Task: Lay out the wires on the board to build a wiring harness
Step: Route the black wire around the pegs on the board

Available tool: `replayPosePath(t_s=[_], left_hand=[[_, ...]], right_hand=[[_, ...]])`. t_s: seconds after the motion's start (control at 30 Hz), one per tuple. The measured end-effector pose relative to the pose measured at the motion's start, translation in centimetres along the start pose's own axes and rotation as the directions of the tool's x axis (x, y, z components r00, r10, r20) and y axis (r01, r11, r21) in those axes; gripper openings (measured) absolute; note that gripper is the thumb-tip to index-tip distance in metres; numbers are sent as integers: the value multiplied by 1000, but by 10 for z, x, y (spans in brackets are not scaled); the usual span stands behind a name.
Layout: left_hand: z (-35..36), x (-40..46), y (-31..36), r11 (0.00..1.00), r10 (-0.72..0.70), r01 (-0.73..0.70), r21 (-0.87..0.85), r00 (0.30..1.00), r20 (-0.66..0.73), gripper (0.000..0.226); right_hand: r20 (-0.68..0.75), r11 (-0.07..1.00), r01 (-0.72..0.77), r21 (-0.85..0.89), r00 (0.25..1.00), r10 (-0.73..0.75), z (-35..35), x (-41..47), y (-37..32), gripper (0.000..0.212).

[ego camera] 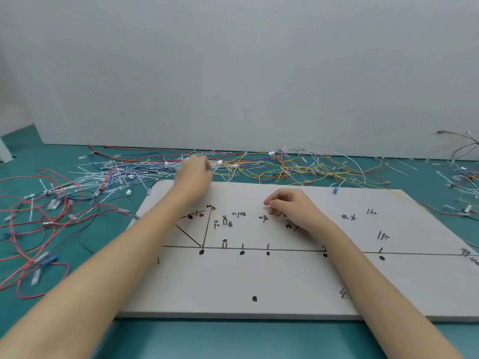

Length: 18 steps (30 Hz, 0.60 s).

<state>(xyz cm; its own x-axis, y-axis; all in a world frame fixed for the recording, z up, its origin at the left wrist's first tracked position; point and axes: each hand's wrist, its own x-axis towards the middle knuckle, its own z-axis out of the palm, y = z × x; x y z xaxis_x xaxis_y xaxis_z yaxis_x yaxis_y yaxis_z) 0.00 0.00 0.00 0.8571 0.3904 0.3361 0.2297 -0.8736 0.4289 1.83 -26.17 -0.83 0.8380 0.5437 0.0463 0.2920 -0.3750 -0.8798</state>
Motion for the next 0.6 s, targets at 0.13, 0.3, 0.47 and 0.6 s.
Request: replayPosePath(t_s=[0.13, 0.3, 0.47, 0.6], left_hand=[[-21, 10, -48, 964, -129, 142, 224, 989, -75, 32], [-23, 10, -79, 962, -215, 226, 153, 973, -83, 20], [-20, 8, -87, 965, -255, 259, 32, 962, -93, 20], [-22, 13, -88, 976, -217, 215, -29, 970, -107, 15]], right_hand=[[-55, 1000, -5, -15, 998, 4, 4, -1, 2, 23], [-63, 999, 4, -40, 998, -7, 4, -4, 0, 23], [-74, 998, 6, -69, 997, -11, 7, -5, -2, 24], [-76, 997, -1, -71, 997, -4, 6, -5, -1, 24]])
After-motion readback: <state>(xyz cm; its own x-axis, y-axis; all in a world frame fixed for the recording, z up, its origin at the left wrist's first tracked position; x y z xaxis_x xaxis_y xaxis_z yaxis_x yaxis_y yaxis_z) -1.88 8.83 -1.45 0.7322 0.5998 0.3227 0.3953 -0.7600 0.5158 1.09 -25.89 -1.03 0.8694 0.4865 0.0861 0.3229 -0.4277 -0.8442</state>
